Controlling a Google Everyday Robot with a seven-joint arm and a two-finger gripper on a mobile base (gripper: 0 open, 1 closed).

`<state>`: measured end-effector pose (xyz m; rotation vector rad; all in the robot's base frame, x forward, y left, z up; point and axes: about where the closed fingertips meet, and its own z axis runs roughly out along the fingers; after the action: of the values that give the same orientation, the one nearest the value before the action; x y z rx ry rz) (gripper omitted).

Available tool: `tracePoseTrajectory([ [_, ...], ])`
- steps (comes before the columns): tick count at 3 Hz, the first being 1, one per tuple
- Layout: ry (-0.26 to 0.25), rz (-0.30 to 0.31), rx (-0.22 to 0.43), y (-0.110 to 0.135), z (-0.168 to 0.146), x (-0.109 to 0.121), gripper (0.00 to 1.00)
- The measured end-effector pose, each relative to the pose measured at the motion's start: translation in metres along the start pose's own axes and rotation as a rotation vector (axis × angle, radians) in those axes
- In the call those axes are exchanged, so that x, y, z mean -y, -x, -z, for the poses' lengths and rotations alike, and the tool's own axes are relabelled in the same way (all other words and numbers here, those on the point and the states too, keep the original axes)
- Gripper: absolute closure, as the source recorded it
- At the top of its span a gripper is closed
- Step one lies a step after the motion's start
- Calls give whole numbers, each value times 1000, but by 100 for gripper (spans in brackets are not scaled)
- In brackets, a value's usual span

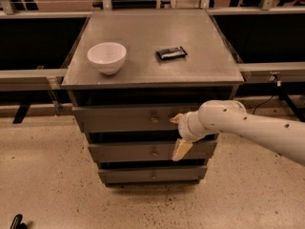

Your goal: Close top drawer

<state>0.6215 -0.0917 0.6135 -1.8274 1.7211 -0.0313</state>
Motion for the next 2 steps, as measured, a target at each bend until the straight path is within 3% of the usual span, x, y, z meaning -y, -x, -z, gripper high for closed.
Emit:
tracePoseTrajectory([
  [1, 0, 0, 0, 1, 1, -3, 0],
  [2, 55, -4, 54, 15, 16, -37, 0],
])
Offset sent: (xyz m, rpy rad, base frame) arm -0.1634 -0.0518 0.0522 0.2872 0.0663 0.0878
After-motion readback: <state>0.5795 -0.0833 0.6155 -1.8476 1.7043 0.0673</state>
